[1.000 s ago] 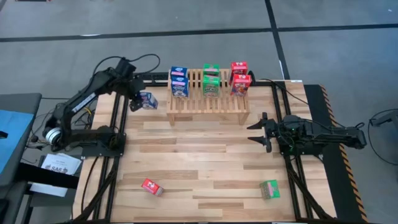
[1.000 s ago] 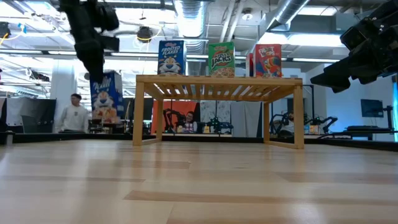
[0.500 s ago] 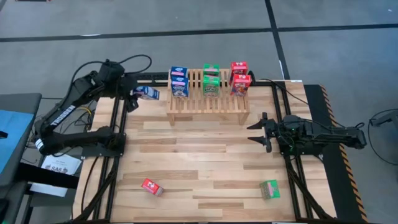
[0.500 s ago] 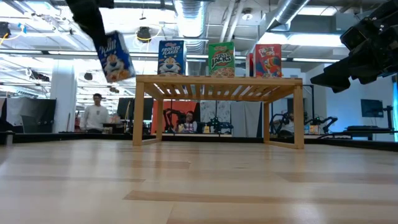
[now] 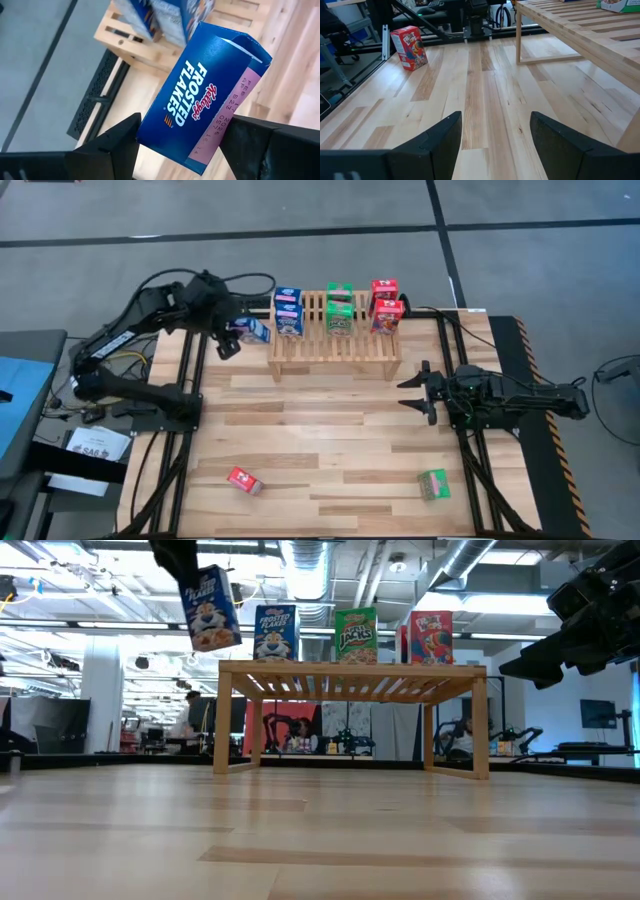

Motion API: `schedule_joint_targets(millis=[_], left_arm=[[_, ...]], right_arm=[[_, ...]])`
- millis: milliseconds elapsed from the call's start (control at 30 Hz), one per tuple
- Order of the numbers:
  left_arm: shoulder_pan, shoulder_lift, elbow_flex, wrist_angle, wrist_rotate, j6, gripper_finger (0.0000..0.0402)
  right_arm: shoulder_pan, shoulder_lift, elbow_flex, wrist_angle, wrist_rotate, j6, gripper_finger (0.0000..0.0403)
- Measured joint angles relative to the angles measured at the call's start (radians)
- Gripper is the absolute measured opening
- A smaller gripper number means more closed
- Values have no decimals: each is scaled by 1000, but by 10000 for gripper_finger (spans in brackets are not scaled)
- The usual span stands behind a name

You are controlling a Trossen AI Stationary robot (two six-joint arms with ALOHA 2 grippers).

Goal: Stack cereal on shelf
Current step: Put the blue cereal box on the shelf aligned with the other blue cereal boxes

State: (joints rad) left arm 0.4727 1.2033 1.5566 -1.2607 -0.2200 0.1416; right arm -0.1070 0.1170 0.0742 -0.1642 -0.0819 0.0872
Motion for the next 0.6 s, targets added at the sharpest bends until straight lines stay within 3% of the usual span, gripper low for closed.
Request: schedule_joint_targets(millis=[267, 600], left_arm=[[-114, 188, 201, -79, -57, -60, 224], [-160, 390, 385, -125, -50, -84, 224]], right_arm=[[0, 0, 0, 0, 0, 0, 261], [0, 0, 0, 0, 0, 0, 261]])
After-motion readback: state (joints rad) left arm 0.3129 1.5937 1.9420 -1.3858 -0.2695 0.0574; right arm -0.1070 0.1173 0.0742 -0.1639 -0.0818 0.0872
